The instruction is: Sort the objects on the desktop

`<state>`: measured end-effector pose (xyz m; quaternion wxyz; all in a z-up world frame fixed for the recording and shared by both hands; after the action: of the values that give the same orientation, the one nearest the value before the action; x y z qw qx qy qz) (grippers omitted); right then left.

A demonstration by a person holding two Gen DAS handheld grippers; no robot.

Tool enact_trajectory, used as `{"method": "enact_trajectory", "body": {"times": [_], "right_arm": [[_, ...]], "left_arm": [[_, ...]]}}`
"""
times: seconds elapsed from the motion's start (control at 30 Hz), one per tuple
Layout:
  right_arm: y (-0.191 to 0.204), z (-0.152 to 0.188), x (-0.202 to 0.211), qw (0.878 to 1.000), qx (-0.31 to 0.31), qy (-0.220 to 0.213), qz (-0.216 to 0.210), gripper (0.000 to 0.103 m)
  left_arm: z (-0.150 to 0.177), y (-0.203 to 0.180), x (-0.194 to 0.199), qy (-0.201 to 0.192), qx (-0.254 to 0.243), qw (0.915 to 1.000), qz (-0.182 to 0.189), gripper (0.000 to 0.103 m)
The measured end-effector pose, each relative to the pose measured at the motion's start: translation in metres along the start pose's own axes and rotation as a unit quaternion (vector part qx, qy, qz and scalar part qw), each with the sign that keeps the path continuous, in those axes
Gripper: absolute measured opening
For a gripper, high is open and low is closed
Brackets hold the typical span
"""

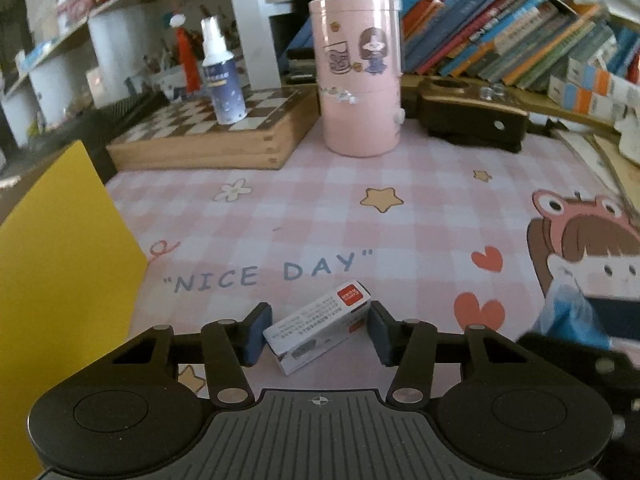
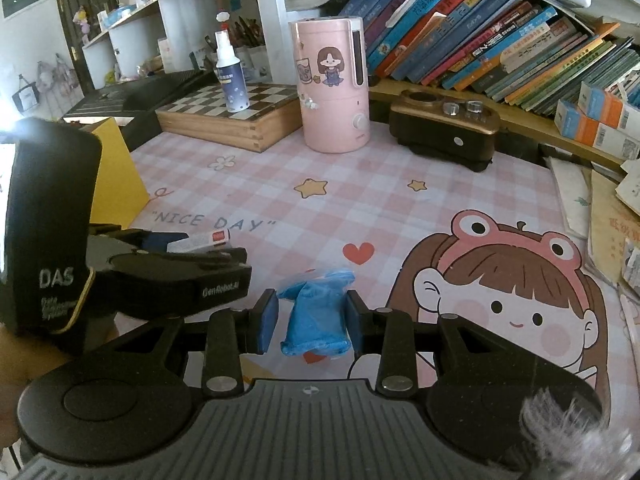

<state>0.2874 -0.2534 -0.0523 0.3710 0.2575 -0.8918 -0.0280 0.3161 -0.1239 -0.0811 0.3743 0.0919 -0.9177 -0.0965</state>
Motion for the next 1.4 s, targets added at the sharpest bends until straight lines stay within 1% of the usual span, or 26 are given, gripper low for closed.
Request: {"method": "enact_trajectory", "body": {"times": [0.13,0.37,0.8,1.07,1.4], "right_arm": [[0.001,0.000,0.001,1.000,-0.003,-0.001,0.002,0.033],[0.003,0.002,0.008,1.000,-0.008,-0.006,0.005,0.033],[0.017,0.014,0.025,1.000,0.002,-0.006,0.009,0.033],[0.034,0.025,0.039,1.000,0.009,-0.002,0.007,0.033],[0.072,0.048,0.051,1.000,0.007,0.010,0.003,0.033]], "left_arm": [[0.004,0.003,0.006,0.003,0.005,1.0000,0.004,0.050],[0.011,0.013,0.027,0.005,0.036,0.9990,0.028,0.050],[0.036,0.045,0.068,0.008,0.076,0.9966,0.030,0.050],[0.056,0.067,0.101,0.002,0.093,0.9950,0.036,0.050],[0.089,0.098,0.129,0.002,0.089,0.9951,0.042,0.050]]}}
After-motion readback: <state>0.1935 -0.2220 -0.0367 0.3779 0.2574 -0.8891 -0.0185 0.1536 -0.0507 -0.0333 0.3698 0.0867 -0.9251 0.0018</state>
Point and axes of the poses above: each gripper's, at about its wrist camera, not at the fingertips, and x roughly against the way its jaws point, y to its left, z to its underside, the point moved 2 cm from there along -x, roughly the way its jaws point, and after that the axes turned 9 degrees about -z, right-handed, at the moved point
